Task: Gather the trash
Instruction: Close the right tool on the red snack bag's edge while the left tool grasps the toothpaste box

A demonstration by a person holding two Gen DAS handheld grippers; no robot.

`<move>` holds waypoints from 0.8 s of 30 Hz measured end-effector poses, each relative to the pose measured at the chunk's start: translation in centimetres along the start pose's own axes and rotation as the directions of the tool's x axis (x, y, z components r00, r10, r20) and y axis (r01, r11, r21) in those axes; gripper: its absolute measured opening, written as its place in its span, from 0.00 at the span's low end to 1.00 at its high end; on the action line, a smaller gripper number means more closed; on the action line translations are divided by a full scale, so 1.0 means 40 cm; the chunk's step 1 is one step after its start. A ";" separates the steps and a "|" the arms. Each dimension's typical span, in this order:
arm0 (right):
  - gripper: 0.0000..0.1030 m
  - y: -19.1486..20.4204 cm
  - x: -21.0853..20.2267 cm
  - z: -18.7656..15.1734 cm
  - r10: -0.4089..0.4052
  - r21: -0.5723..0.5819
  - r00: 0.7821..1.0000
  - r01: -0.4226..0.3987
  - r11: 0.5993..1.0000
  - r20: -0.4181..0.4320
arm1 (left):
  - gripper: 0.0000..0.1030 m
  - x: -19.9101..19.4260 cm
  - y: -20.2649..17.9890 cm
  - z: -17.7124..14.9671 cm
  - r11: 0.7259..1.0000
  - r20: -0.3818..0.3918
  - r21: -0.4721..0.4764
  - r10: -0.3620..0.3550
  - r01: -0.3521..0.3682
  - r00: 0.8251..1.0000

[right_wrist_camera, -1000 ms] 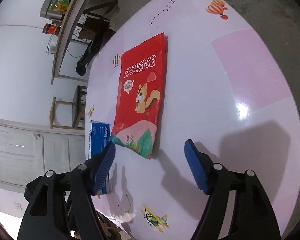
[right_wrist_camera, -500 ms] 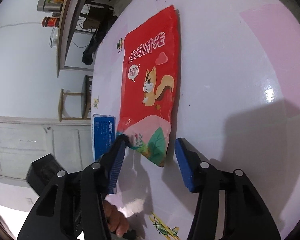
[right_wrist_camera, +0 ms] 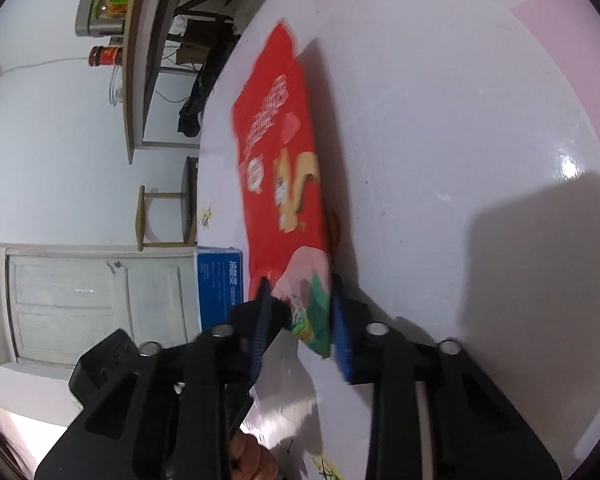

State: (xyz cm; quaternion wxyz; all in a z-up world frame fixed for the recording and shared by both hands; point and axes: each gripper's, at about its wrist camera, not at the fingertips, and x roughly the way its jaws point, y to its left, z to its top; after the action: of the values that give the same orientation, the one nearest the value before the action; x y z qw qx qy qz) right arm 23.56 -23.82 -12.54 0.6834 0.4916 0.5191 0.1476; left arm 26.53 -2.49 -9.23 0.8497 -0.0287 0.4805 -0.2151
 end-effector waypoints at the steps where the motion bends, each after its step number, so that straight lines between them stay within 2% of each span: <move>1: 0.11 -0.004 -0.002 0.000 -0.009 0.005 1.000 0.009 1.000 0.001 | 0.02 -0.005 0.001 -0.002 1.000 -0.003 -0.004 -0.008 0.008 1.000; 2: 0.08 -0.010 -0.006 -0.003 -0.014 0.009 1.000 0.014 1.000 0.002 | 0.02 -0.014 0.002 -0.005 1.000 0.000 -0.004 -0.016 0.016 1.000; 5: 0.08 -0.020 -0.023 -0.017 -0.009 0.011 1.000 0.009 1.000 0.000 | 0.05 -0.060 -0.007 -0.021 0.999 0.015 0.032 -0.028 0.028 0.999; 7: 0.08 -0.025 -0.049 -0.032 -0.024 -0.003 1.000 0.024 1.000 0.002 | 0.21 -0.106 -0.011 -0.032 0.997 0.025 0.059 -0.042 0.041 0.999; 8: 0.07 -0.028 -0.061 -0.040 -0.030 -0.009 1.000 0.030 0.999 0.001 | 0.25 -0.130 -0.011 -0.036 0.997 0.033 0.068 -0.046 0.043 0.998; 10: 0.07 -0.035 -0.090 -0.062 -0.050 -0.025 0.999 0.050 0.998 -0.009 | 0.42 -0.195 -0.002 -0.046 0.995 0.070 0.092 -0.052 0.045 0.996; 13: 0.07 -0.049 -0.137 -0.113 -0.063 -0.034 0.998 0.062 0.997 -0.028 | 0.62 -0.276 0.023 -0.066 0.990 0.127 0.139 -0.004 -0.014 0.992; 15: 0.07 -0.060 -0.161 -0.142 -0.065 -0.032 0.997 0.064 0.997 -0.031 | 0.68 -0.315 0.053 -0.078 0.985 0.156 0.156 0.056 -0.081 0.986; 18: 0.07 -0.077 -0.192 -0.192 -0.063 -0.025 0.997 0.062 0.998 -0.039 | 0.69 -0.326 0.110 -0.083 0.977 0.149 0.133 0.145 -0.166 0.978; 21: 0.11 -0.085 -0.199 -0.229 -0.072 -0.040 0.996 0.070 0.997 -0.056 | 0.69 -0.302 0.177 -0.072 0.982 0.081 0.048 0.180 -0.184 0.980; 24: 0.12 -0.099 -0.198 -0.242 -0.091 -0.035 0.994 0.089 0.995 -0.059 | 0.69 -0.286 0.220 -0.065 0.987 0.054 -0.005 0.161 -0.161 0.985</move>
State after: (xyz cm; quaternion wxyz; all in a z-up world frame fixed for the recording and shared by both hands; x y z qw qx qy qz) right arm 10.75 -26.31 -11.10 0.6812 0.4519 0.5587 0.1400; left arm 22.23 10.38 -3.68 0.8770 0.0040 0.4582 -0.1447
